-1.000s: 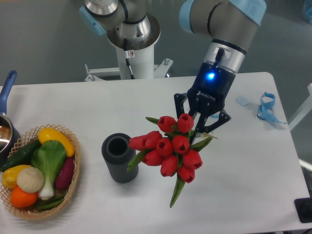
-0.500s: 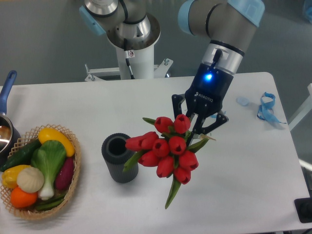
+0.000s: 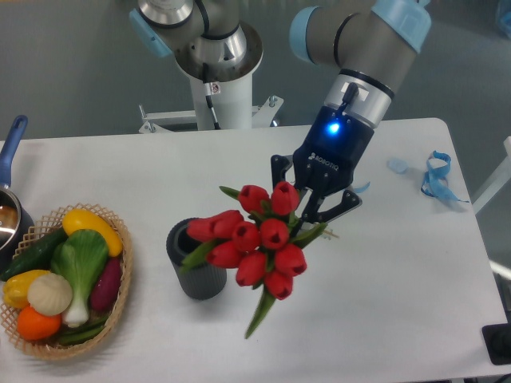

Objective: Insert the flowers into the vase
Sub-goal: 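Carry the red tulip bunch in the gripper toward the grey vase, then tilt the tulip stems and lower them into the vase opening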

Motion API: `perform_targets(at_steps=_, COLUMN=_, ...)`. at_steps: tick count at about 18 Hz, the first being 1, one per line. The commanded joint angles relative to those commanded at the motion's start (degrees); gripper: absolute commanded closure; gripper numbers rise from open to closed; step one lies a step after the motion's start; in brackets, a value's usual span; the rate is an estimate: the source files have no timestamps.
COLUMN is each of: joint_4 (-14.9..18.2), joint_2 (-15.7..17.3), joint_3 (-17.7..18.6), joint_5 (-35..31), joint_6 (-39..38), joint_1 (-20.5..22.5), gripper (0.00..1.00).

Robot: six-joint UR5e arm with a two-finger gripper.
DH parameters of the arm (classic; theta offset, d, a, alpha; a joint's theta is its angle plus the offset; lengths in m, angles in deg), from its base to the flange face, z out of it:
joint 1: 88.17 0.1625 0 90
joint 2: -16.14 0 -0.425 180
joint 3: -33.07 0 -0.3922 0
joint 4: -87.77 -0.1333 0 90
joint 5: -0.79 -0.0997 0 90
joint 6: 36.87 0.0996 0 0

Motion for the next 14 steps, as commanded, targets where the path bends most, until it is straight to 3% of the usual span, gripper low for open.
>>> perform_targets(at_steps=5, joint_4=-0.6, joint_2=0.5, joint_3=5.2, joint_5=14.1, joint_6=1.8, joint_1=-1.1, gripper=0.92)
perform_targets(at_steps=8, joint_4=-0.6, joint_2=2.3, joint_3=7.1, joint_5=15.2, joint_6=1.6, joint_1=-1.5, gripper=0.93)
perform_targets(at_steps=14, joint_4=-0.6, joint_2=2.4, joint_3=9.1, joint_5=16.3, joint_6=1.4, joint_1=-4.7, gripper=0.92)
